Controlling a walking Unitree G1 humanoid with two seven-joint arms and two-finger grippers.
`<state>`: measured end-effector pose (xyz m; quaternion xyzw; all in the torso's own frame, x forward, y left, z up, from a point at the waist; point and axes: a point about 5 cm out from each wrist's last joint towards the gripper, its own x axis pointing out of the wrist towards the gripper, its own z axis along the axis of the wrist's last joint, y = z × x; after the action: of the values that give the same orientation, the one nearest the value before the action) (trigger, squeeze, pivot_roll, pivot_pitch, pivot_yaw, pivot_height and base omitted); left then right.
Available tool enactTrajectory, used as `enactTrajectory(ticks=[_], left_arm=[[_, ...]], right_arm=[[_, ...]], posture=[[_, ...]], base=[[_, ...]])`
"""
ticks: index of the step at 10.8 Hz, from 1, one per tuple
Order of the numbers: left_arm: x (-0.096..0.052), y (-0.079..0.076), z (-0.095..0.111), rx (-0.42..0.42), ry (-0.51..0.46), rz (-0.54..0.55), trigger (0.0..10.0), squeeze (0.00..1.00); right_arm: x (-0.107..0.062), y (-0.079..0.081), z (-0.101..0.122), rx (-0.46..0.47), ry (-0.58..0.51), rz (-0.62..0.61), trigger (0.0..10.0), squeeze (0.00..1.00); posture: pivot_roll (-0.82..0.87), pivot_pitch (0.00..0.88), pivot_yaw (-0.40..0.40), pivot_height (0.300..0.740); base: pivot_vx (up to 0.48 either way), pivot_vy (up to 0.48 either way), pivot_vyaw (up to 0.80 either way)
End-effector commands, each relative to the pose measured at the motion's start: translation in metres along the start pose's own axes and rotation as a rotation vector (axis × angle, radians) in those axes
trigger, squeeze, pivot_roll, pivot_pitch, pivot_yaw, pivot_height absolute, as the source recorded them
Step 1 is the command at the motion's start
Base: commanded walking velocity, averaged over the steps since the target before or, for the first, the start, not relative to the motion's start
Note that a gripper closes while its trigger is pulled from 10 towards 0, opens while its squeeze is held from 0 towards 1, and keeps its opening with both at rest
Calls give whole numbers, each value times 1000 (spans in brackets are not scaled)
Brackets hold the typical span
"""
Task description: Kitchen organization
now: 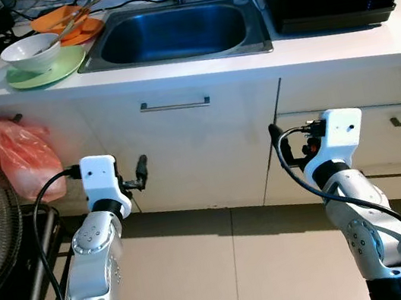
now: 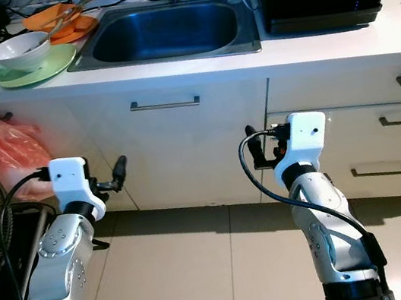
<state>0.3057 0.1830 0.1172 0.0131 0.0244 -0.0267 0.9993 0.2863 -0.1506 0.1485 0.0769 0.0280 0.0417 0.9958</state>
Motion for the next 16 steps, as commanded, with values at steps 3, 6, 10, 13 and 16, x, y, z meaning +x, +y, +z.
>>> enactTrajectory(ticks=[3,6,10,13,16], left_arm=[[1,-16,-3,-37,3,-19,10000,0],[6,-23,-5,-79,1,5,10000,0],[12,-14,3,-49,-23,20,10000,0],[13,-10,7,-41,-37,23,10000,0],[12,-13,8,-41,-32,6,10000,0]], right_arm=[[2,10,2,-81,3,51,10000,0],[2,-12,14,-106,34,133,10000,0],[7,-4,12,-66,48,143,10000,0],[7,-3,19,-159,-52,69,10000,0],[4,-16,24,-131,-88,-10,10000,0]], posture=[[32,4,7,740],[-12,7,-39,740],[26,14,-17,740],[32,11,-3,740],[31,7,9,740]], base=[[0,0,0],[0,0,0],[0,0,0],[0,0,0],[0,0,0]])
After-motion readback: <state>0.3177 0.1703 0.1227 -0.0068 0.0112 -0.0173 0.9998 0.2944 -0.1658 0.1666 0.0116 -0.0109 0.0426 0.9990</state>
